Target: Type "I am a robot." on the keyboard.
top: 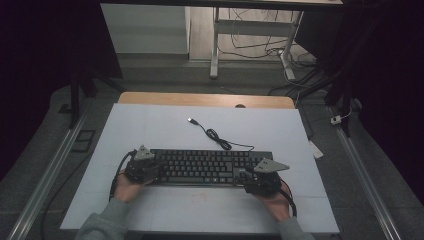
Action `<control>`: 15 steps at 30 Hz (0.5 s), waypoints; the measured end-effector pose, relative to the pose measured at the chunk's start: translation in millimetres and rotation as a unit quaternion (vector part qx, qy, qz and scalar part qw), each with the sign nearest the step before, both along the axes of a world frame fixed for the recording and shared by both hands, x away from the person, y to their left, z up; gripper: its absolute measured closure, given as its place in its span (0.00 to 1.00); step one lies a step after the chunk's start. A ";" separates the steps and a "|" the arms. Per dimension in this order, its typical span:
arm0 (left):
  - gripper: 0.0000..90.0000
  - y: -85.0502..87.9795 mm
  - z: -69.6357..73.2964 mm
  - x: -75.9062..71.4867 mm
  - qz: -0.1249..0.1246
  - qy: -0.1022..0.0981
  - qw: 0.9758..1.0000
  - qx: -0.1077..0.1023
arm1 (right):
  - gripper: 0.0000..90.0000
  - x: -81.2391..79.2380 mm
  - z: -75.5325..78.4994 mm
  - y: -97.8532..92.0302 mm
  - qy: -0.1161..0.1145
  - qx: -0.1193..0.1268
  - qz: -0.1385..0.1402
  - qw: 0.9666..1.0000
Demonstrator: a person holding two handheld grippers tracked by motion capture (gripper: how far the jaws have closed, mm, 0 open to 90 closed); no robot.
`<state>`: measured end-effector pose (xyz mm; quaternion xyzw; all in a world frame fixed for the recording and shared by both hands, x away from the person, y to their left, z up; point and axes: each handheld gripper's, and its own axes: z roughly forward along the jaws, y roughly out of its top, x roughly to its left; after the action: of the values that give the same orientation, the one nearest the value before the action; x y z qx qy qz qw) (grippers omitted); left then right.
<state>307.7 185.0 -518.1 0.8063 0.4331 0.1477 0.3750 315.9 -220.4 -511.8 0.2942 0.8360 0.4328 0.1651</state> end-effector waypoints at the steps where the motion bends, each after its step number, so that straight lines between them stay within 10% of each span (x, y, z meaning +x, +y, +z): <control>1: 0.99 -0.2 -0.4 0.2 0.000 0.001 1.000 0.002 | 0.49 0.0 -0.1 0.3 0.001 0.000 0.000 1.000; 15: 0.99 0.6 -7.0 4.0 0.018 0.007 0.999 0.031 | 0.49 0.6 -1.9 1.6 0.001 0.000 0.001 1.000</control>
<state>311.7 185.6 -525.1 0.8105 0.4453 0.1620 0.3443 316.4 -218.7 -513.7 0.2940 0.8365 0.4323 0.1643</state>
